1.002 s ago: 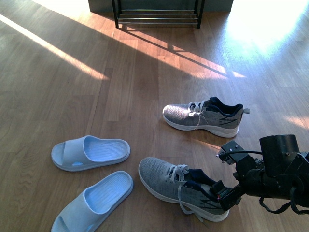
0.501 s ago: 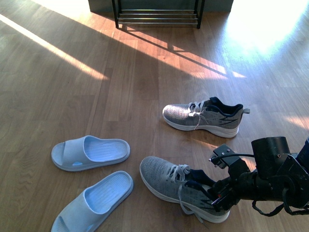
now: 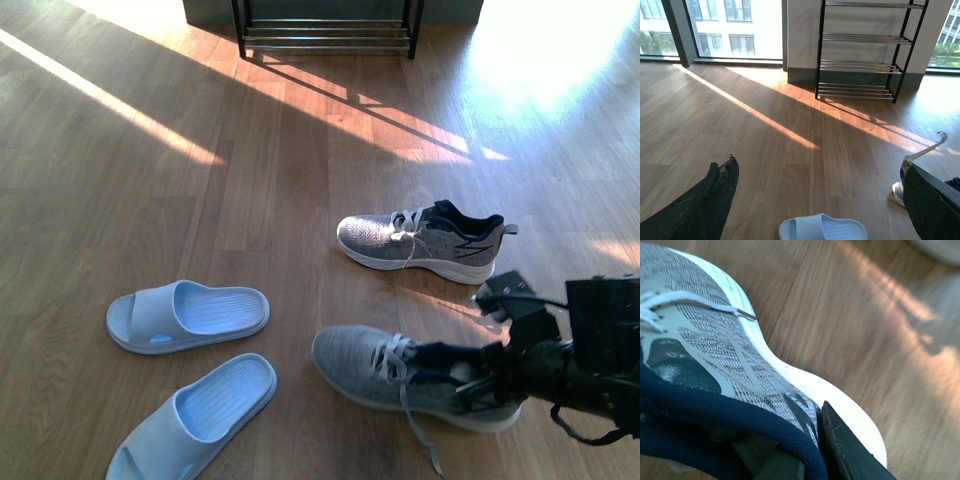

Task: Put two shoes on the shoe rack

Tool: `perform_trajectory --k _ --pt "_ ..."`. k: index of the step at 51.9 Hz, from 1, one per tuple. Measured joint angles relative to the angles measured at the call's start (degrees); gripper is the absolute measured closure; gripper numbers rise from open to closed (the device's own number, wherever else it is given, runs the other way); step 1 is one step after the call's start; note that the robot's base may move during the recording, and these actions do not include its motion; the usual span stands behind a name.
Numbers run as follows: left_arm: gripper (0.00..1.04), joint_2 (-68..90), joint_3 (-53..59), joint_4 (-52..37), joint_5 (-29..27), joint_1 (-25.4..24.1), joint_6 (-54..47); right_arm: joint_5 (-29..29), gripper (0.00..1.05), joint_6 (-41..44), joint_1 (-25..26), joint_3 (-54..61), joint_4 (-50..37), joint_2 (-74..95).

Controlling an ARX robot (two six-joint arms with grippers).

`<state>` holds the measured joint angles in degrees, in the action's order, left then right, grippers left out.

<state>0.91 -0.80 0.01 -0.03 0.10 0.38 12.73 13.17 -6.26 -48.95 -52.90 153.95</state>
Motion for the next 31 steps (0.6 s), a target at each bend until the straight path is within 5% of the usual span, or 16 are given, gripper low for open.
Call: perform_trajectory --k 10,22,31 --pt "0.09 0.0 0.0 0.0 0.0 0.0 0.0 -4.9 1.00 -13.2 4.5 10.2 -1.8 -20.8" --pt "0.09 0.0 0.0 0.0 0.0 0.0 0.0 -9.6 1.00 -27.3 13.8 19.0 11.8 -47.3" --pt "0.09 0.0 0.0 0.0 0.0 0.0 0.0 -3.4 1.00 -36.7 20.7 23.9 24.5 -72.3"
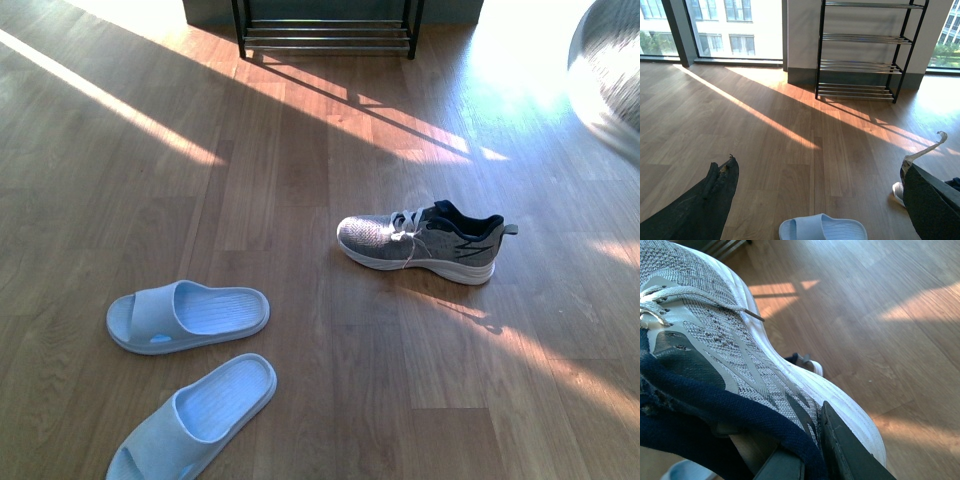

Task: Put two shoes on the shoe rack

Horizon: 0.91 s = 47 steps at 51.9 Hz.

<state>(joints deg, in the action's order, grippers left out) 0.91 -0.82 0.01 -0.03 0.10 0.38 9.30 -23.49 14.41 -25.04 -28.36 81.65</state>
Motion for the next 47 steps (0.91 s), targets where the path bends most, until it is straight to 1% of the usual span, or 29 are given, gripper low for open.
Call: perform_trajectory --k 4,9,11,13,15,27,47 --pt "0.09 0.0 0.0 0.0 0.0 0.0 0.0 3.6 1.00 -1.1 2.1 1.6 4.7 -9.1" --pt "0.09 0.0 0.0 0.0 0.0 0.0 0.0 10.4 1.00 -0.8 4.1 4.2 9.8 -21.0" --pt "0.09 0.0 0.0 0.0 0.0 0.0 0.0 14.8 1.00 -0.2 5.0 5.1 11.2 -25.1" --pt "0.09 0.0 0.0 0.0 0.0 0.0 0.0 17.5 1.00 0.4 5.5 6.1 11.5 -27.9" --pt "0.09 0.0 0.0 0.0 0.0 0.0 0.0 18.9 1.00 0.8 5.5 6.2 11.5 -29.1" --pt "0.09 0.0 0.0 0.0 0.0 0.0 0.0 17.2 1.00 1.2 6.0 6.7 11.6 -29.2" --pt "0.09 0.0 0.0 0.0 -0.1 0.0 0.0 17.9 1.00 1.7 6.0 6.8 11.6 -29.3"
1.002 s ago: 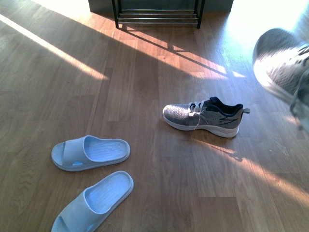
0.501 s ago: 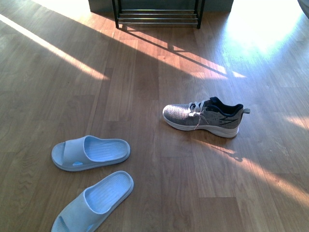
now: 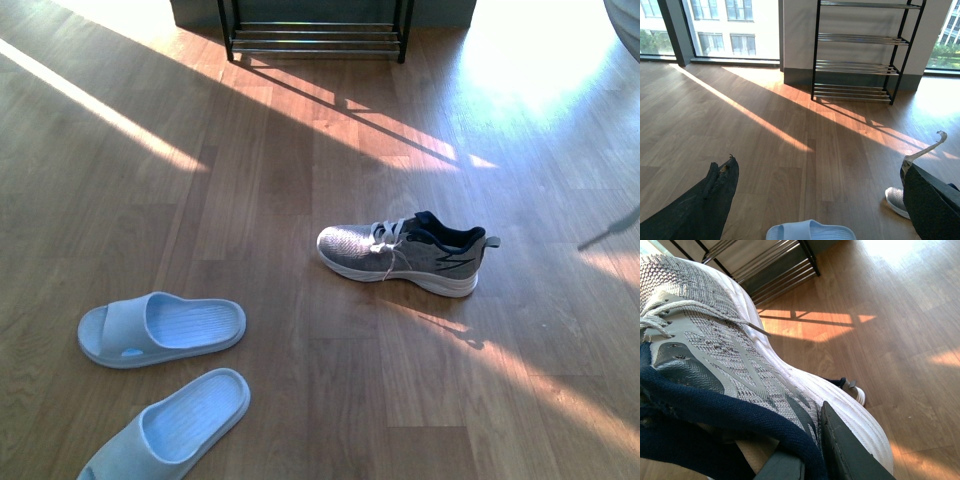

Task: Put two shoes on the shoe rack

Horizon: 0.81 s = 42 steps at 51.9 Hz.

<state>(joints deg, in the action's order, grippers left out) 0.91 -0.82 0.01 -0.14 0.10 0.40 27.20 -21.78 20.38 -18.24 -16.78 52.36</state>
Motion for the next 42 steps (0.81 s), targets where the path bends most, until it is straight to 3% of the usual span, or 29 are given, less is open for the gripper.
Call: perform_trajectory --k 42 --pt "0.09 0.0 0.0 0.0 0.2 0.0 0.0 -0.6 1.00 0.2 0.1 0.0 0.0 0.1"
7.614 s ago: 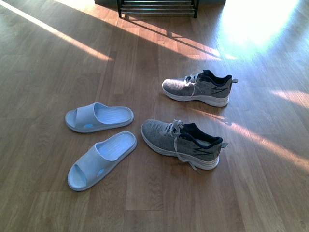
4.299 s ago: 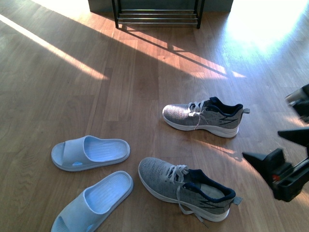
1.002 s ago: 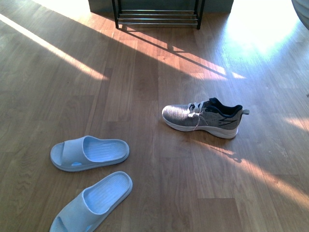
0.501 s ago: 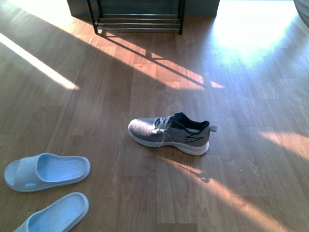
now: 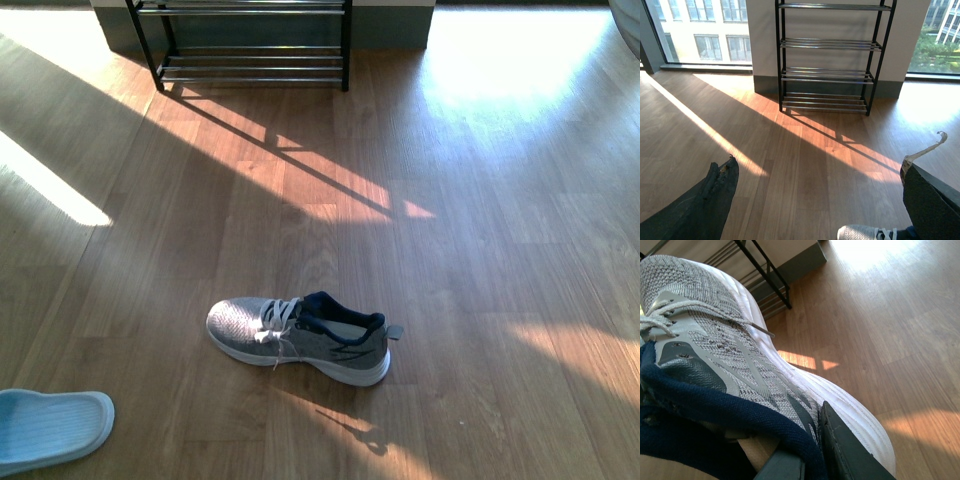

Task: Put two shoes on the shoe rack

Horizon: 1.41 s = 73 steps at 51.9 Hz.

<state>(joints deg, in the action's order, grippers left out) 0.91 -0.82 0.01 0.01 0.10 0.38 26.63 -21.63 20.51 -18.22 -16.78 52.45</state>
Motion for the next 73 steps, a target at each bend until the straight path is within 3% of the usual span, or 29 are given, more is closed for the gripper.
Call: perform_trajectory --k 46,48,52,55,62,73 --pt "0.09 0.0 0.0 0.0 0.0 0.0 0.0 0.2 1.00 0.0 -0.1 0.0 0.0 0.0" --pt "0.09 1.1 -0.6 1.8 -3.7 0.9 2.0 0.2 1.00 0.0 -0.1 0.0 0.0 0.0" --pt "0.09 13.3 -5.5 9.2 -22.0 8.5 13.2 0.2 1.00 0.0 -0.1 0.0 0.0 0.0" --pt "0.09 24.3 -7.1 5.2 -27.4 12.0 21.2 0.2 1.00 0.0 -0.1 0.0 0.0 0.0" --pt "0.09 49.6 -10.2 -9.8 -26.3 16.3 35.6 0.4 1.00 0.0 -0.1 0.0 0.0 0.0" --pt "0.09 91.8 -19.4 -31.1 -16.5 19.9 49.9 0.2 1.00 0.0 -0.1 0.0 0.0 0.0"
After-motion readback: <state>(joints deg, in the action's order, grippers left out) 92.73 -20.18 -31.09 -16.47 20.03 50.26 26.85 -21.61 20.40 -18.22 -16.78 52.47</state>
